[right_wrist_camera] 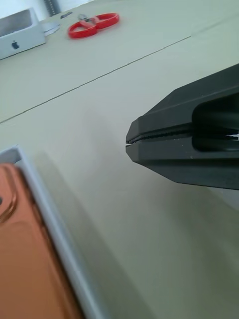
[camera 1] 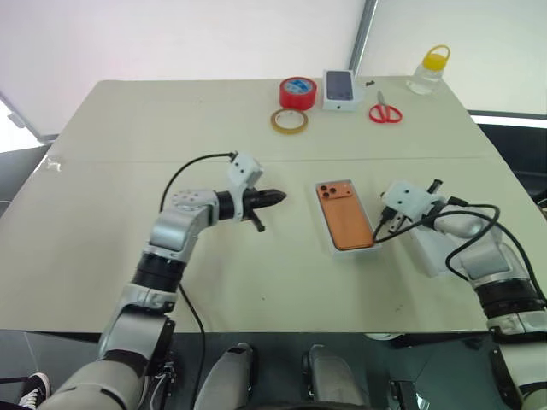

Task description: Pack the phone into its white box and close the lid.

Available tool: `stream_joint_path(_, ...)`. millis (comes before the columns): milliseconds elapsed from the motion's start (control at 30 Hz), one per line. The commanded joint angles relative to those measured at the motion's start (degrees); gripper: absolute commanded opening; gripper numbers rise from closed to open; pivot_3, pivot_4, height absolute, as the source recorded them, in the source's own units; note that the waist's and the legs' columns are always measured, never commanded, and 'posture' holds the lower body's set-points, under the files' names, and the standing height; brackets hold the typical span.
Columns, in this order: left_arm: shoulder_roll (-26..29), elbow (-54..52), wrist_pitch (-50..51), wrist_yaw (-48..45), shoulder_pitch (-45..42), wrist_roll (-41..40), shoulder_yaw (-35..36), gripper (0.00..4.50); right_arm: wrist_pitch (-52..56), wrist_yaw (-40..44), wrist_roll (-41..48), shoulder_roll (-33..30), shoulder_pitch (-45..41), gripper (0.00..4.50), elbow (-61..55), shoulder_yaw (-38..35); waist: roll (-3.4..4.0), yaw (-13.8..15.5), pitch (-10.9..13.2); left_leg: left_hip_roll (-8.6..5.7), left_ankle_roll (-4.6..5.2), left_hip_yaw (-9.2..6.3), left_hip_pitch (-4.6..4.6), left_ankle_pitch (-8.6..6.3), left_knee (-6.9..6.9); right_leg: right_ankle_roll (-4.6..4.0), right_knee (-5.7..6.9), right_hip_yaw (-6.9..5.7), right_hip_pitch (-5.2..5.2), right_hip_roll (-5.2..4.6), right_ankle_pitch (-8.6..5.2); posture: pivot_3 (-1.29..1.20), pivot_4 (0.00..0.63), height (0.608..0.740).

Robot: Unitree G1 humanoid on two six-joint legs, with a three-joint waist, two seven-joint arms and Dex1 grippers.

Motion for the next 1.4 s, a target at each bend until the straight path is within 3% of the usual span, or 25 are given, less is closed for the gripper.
stream_joint_path(33, 3.4, -3.7, -2.4, -3.7, 0.2, -2.9, 3.0, 1.31, 10.6, 4.7, 12.0, 1.4, 0.6, 1.30, -9.1, -7.7, 0.00, 0.0, 0.0, 0.02, 0.00, 0.00, 0.00, 0.00, 0.00, 0.00, -0.01, -0.01, 0.01, 0.00, 0.00, 0.00, 0.150, 0.740)
stream_joint_path(233, 10.4, -6.3, -10.0, -10.5, 3.4, -2.3, 2.5, 4.28, 26.7, 7.2, 18.0, -1.7, 5.1, 4.36, -20.0, -11.0, 0.02, 0.1, 0.0, 0.02, 0.02, -0.01, 0.00, -0.01, -0.01, -0.01, -0.04, -0.01, 0.01, -0.02, 0.00, 0.00, 0.150, 0.740)
stream_joint_path(267, 10.9, -6.4, -11.6, -10.6, 3.7, -1.9, 2.6, 4.34, 28.9, 7.3, 18.5, -2.3, 5.9, 4.45, -21.4, -11.0, 0.02, 0.2, 0.0, 0.02, 0.03, -0.01, 0.00, -0.02, -0.03, -0.01, -0.06, 0.00, 0.01, -0.03, 0.00, 0.00, 0.150, 0.740)
stream_joint_path(500, 14.1, -6.4, -24.2, -16.5, 7.9, -2.2, 2.8, 4.34, 43.5, 2.8, 19.6, -4.2, 11.9, 4.45, -29.8, -13.9, 0.05, 0.2, 0.0, 0.02, 0.36, -0.01, -0.01, -0.21, -0.05, -0.04, -0.07, 0.01, -0.02, -0.06, 0.01, 0.00, 0.150, 0.740)
stream_joint_path(767, 15.6, -8.9, -26.7, -18.5, 12.5, -5.0, 4.3, 4.34, 60.9, 0.6, 25.8, -3.9, 17.5, 4.45, -41.4, -19.5, 0.07, 0.2, 0.0, 0.05, 0.46, -0.01, -0.02, -0.27, -0.05, -0.04, -0.07, 0.01, 0.00, -0.06, 0.01, 0.00, 0.150, 0.740)
stream_joint_path(1000, 16.1, -10.1, -27.6, -19.2, 14.2, -5.9, 4.4, 4.34, 66.6, -0.6, 28.1, -5.2, 16.0, 4.45, -43.3, -17.6, 0.08, 0.1, 0.0, 0.05, 0.49, 0.00, -0.02, -0.29, -0.07, -0.04, -0.08, 0.00, -0.01, -0.06, 0.01, 0.00, 0.150, 0.740)
stream_joint_path(1300, 15.7, -11.9, -26.8, -18.4, 15.1, -6.1, 4.0, 4.34, 71.7, -3.2, 28.7, -6.1, 9.8, 4.45, -36.7, -15.1, 0.09, 0.1, 0.0, 0.05, 0.49, 0.00, -0.02, -0.29, -0.07, -0.04, -0.08, 0.00, -0.02, -0.06, 0.01, 0.00, 0.150, 0.740)
stream_joint_path(1400, 15.0, -13.1, -26.7, -17.0, 16.0, -5.7, 3.6, 4.34, 76.0, -3.4, 28.8, -7.9, 6.3, 4.45, -33.8, -11.0, 0.13, 0.1, 0.1, 0.05, 0.49, 0.01, -0.02, -0.29, -0.06, -0.04, -0.08, 0.01, -0.01, -0.07, 0.01, 0.00, 0.150, 0.740)
